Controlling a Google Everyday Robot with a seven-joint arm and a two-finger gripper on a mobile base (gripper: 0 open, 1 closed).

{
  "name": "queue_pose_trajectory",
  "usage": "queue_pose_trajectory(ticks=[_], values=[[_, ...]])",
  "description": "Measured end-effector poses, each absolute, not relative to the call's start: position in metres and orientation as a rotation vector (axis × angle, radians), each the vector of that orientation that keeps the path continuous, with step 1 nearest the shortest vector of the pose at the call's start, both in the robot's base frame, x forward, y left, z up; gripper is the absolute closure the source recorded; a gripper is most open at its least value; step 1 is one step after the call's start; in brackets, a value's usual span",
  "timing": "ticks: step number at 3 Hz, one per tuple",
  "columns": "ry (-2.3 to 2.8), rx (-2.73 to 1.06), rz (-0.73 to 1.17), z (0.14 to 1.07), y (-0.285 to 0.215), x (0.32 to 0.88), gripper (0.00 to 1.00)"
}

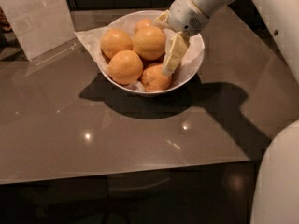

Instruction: Pick orange from white bowl

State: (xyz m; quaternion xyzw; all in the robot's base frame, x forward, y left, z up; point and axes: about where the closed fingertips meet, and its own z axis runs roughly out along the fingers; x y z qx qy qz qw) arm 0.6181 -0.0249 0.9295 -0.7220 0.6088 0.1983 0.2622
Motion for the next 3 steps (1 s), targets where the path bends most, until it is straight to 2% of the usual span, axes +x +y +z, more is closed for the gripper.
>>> queue_pose_trajectory(ticks=[1,2,3], values=[[1.647,-1.953,0.536,0.9294,-0.0248,0.6182,0.19],[1.647,-1.953,0.536,0.9294,-0.0248,0.6182,0.42],[1.647,-1.953,0.537,0.9293,-0.0248,0.6183,0.49]])
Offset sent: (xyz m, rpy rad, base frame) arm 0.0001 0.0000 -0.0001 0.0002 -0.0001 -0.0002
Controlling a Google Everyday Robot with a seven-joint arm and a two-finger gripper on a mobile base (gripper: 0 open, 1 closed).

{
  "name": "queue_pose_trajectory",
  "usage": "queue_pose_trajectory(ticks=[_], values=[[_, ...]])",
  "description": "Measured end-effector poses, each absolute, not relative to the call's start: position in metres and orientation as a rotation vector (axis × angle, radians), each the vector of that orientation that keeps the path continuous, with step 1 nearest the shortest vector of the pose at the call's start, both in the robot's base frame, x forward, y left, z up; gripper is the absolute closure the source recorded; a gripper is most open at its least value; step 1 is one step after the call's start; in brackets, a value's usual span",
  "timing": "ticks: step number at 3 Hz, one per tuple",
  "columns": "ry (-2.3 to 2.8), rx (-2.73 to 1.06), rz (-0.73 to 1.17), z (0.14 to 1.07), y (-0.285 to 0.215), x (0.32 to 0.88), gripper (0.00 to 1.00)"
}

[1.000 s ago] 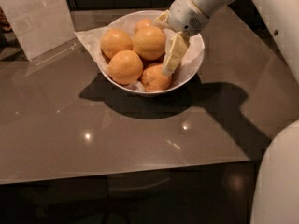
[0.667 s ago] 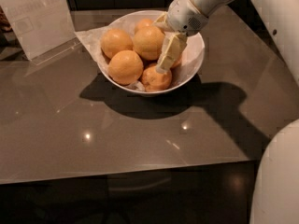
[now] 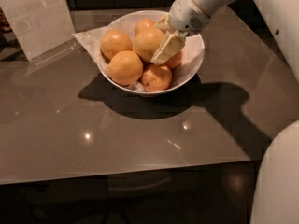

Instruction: Pick orange from white bowl

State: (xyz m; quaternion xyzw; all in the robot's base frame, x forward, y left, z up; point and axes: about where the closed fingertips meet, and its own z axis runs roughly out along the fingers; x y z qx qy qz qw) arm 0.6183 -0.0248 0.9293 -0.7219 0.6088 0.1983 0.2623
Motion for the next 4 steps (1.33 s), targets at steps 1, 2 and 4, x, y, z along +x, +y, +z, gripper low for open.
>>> queue_pose_trajectory(ticks=[1,2,4], values=[[1.648,-1.953,0.538,0.929,-0.024,0.621,0.39],[1.66,-1.939,0.587,0.921,-0.019,0.629,0.26],[1.668,-1.912,0.62,0.914,-0.016,0.634,0.49]])
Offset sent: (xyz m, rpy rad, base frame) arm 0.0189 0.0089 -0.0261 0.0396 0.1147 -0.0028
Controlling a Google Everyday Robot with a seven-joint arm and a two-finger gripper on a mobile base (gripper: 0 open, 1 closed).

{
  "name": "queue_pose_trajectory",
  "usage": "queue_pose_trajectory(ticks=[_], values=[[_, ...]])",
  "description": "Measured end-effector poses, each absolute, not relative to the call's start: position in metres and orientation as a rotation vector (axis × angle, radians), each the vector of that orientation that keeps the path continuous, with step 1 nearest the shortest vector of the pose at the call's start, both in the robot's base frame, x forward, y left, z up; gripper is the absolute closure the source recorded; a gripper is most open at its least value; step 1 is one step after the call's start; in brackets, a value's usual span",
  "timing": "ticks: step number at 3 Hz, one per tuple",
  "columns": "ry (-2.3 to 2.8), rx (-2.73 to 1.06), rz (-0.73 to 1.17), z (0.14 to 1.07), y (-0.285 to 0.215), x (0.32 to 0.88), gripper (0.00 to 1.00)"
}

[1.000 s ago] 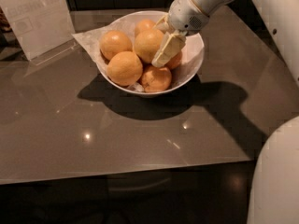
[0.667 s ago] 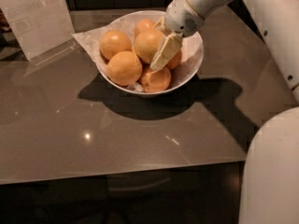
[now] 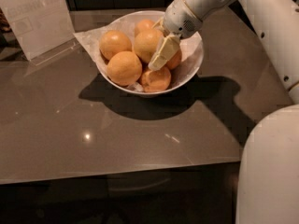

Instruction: Pick orange from white bowl

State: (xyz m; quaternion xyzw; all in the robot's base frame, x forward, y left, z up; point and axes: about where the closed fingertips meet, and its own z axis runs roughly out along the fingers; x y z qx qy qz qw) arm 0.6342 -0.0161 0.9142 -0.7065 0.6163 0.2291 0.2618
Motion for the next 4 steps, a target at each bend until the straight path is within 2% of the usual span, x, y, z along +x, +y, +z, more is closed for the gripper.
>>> queue_pose_trajectory(ticks=[2,3,4], values=[[1.617,-1.847,0.57,0.937,-0.027,0.619,0.95],[1.546,-1.739,0.472,0.968,-0.046,0.585,1.0],[1.468,-1.66,0.405,0.994,-0.056,0.534,1.0]])
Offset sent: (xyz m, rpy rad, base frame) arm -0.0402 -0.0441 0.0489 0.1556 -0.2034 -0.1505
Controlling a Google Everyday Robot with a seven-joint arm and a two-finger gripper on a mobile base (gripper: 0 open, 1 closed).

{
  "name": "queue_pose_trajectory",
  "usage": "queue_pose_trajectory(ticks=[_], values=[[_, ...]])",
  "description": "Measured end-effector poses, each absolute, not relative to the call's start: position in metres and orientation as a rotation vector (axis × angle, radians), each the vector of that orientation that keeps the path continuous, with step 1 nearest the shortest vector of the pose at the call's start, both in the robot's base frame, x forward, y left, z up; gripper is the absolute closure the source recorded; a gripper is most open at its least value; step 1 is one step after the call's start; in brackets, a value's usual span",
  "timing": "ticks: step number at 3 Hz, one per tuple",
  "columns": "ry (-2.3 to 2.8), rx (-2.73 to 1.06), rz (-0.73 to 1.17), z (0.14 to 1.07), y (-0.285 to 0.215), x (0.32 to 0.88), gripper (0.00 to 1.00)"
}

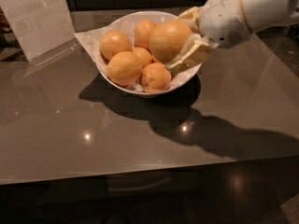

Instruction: Pick orange from white bowl

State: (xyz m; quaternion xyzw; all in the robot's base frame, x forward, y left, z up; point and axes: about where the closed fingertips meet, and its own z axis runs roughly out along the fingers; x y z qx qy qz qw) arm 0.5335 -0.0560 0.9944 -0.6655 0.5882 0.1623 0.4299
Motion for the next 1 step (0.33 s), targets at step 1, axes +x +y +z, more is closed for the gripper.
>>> queue_pose_trajectory(ticks=[1], values=[[1.453,-1.594,0.375,0.999,-0.0728,0.4865,1.0]])
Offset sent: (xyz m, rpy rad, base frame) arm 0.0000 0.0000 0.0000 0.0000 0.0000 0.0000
